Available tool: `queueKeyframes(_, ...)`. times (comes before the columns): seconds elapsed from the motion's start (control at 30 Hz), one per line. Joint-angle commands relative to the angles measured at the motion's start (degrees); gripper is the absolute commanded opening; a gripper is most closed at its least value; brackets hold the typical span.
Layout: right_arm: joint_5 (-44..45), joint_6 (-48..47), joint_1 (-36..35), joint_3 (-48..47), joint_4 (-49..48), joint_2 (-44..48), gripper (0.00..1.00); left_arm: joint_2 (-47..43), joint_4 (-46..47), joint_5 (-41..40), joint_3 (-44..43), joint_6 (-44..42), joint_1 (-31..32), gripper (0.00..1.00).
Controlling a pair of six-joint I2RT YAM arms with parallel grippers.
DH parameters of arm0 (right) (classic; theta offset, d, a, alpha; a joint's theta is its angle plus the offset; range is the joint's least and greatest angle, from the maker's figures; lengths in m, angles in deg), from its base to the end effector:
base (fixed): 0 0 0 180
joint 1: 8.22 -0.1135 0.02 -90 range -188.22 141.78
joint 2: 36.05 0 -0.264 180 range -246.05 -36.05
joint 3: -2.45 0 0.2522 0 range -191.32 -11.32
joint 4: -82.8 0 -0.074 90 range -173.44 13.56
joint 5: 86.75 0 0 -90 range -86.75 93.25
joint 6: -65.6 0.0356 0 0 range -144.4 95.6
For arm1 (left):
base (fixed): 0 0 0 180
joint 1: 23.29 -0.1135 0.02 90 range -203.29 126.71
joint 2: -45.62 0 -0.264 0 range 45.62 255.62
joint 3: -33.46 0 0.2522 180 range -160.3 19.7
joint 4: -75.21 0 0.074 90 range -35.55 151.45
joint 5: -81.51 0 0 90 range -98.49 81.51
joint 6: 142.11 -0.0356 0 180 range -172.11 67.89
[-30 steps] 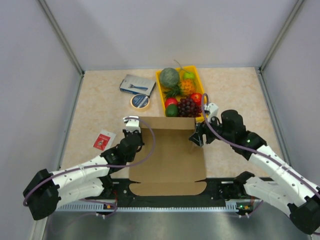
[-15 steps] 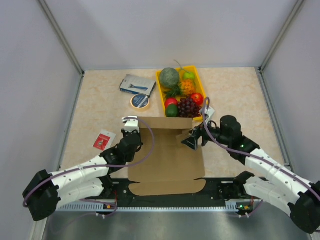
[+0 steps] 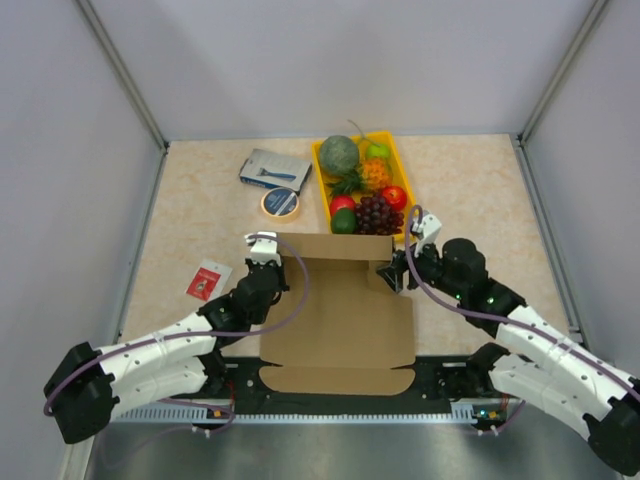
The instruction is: Fold the paper box
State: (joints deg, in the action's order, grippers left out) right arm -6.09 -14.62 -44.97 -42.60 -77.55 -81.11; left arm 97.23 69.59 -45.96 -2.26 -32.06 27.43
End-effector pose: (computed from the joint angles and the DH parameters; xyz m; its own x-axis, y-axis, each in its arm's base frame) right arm 0.1476 0.1174 0.2636 -0.3867 -0.0796 -0.9187 -0.6567 0.7232 0.2138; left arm 0.1394 -0.1363 0.2139 -0.3058 -0.0559 -0.9504 0.1609 0.9809 -0.1094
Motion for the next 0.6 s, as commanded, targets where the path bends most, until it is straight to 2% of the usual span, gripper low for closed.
queueKeyframes(0.0, 5.0, -2.3, -1.8, 2.5, -7.7, 0.7, 0.65, -0.4, 2.1, 2.8, -1.2, 1.0, 0.4, 0.0)
queueKeyframes(0.03, 6.3, -2.7, -3.0, 3.5, -9.8, 0.7, 0.66, -0.3, 2.1, 3.0, -1.5, 1.0, 0.5, 0.0)
queueKeyframes(0.1, 15.2, -2.7, -5.2, 4.1, -10.8, 0.1, 0.68, -0.3, 1.5, 3.3, -1.9, 1.8, 0.5, 0.0)
queueKeyframes(0.23, 31.2, -2.6, -12.1, 6.1, -16.0, -2.9, 0.66, 0.2, 1.5, 3.1, -2.1, 3.9, 0.5, 0.0)
queueKeyframes(0.37, 42.7, -4.6, -16.8, 6.2, -22.0, -8.5, 0.51, 1.5, 1.3, 2.7, -2.8, 5.5, 0.6, 0.0)
queueKeyframes(0.43, 48.2, -6.3, -18.2, 7.3, -25.4, -10.7, 0.47, 2.1, 0.2, 2.7, -3.7, 5.9, 0.5, 0.0)
queueKeyframes(0.53, 52.8, -7.0, -18.9, 7.9, -29.6, -13.8, 0.42, 1.9, -2.2, 2.6, -4.8, 6.7, 0.5, 0.0)
queueKeyframes(0.57, 53.6, -7.1, -18.9, 8.0, -31.0, -14.7, 0.37, 1.6, -2.5, 2.6, -4.9, 6.8, 0.5, 0.0)
